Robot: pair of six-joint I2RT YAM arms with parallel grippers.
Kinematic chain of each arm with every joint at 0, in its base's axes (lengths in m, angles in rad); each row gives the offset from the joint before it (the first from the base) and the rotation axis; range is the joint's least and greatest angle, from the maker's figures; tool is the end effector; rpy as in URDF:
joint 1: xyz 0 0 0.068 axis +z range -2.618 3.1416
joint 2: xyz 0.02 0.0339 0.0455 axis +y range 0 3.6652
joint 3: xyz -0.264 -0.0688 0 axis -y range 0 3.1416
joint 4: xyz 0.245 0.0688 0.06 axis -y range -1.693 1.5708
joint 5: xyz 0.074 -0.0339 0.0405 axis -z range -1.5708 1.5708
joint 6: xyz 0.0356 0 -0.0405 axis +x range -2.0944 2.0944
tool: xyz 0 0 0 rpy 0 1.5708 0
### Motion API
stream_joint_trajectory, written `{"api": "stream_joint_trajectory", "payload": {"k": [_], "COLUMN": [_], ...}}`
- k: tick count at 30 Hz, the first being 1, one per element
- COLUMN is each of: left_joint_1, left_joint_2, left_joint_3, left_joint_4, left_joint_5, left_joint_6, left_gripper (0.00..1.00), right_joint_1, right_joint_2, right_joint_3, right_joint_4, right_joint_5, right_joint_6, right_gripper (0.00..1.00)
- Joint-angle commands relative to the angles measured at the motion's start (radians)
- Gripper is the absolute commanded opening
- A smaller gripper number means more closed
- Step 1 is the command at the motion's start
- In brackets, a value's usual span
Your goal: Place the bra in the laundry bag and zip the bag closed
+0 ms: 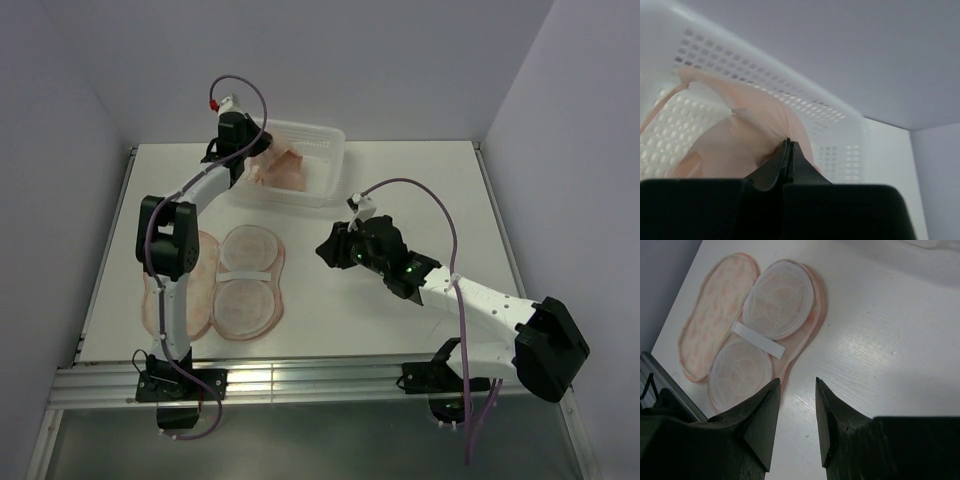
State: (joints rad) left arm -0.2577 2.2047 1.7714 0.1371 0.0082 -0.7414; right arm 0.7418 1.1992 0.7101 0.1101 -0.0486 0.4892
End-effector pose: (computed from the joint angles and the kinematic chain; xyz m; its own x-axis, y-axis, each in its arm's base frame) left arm 0.5112 -0.1350 0.2458 -0.3854 -0.5968 -0.7038 0.0029 0.7619 -0.6477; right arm 0.1982 0.1840 0.2568 -0.5735 0.1111 -0.8116 -0.4969 0.7406 0.4524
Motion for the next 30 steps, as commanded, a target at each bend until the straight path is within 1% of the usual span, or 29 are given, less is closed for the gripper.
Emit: {"api": "stream_joint_trajectory", "payload": {"k": [1,5,9,10,14,17,21,22,26,27,28,29,30], "left_joint_1": [-0.028,-0.049,-0.067,-0.071,-0.116,-0.156,-0.215,-0.248,-0.342,-0.360,-0.405,-0.431,-0.454], "left_joint_2": [-0.105,-0.164,-0.262,-0.279,-0.370,-0.471,-0.569,-0.589,-0.730,-0.758,-0.787,-0.850,-0.884], "left_joint_3": [0.026,0.016,-0.019,-0.027,-0.038,-0.049,-0.075,-0.084,-0.168,-0.212,-0.239,-0.265,-0.330], "left_joint_4": [0.075,0.094,0.116,0.122,0.124,0.111,0.067,0.056,0.024,0.021,0.013,0.001,0.002], "left_joint_5": [0.065,0.068,0.072,0.081,0.092,0.055,-0.003,-0.002,-0.125,-0.140,-0.192,-0.220,-0.241], "left_joint_6": [0.030,0.033,0.030,0.027,0.039,0.077,0.128,0.137,0.168,0.168,0.172,0.174,0.168], "left_gripper": [0.00,0.00,0.00,0.00,0.00,0.00,0.00,0.00,0.00,0.00,0.00,0.00,0.00], "right_joint_1": [0.007,0.007,0.007,0.007,0.007,0.014,0.024,0.024,0.027,0.028,0.028,0.028,0.030], "right_joint_2": [-0.050,-0.082,-0.118,-0.128,-0.174,-0.222,-0.300,-0.341,-0.443,-0.461,-0.501,-0.526,-0.545], "right_joint_3": [-0.004,-0.001,-0.006,-0.008,0.000,0.005,0.018,0.019,0.028,0.029,0.029,0.031,0.029], "right_joint_4": [0.014,-0.001,-0.016,-0.018,-0.044,-0.066,-0.134,-0.147,-0.217,-0.230,-0.243,-0.275,-0.289], "right_joint_5": [0.033,0.046,0.046,0.068,0.079,0.095,0.127,0.128,0.115,0.113,0.110,0.108,0.110], "right_joint_6": [-0.008,-0.014,-0.015,-0.014,-0.017,-0.017,-0.021,-0.021,-0.012,-0.011,-0.006,-0.003,0.000], "right_gripper": [0.42,0.42,0.42,0.42,0.42,0.42,0.42,0.42,0.42,0.42,0.42,0.42,0.42]}}
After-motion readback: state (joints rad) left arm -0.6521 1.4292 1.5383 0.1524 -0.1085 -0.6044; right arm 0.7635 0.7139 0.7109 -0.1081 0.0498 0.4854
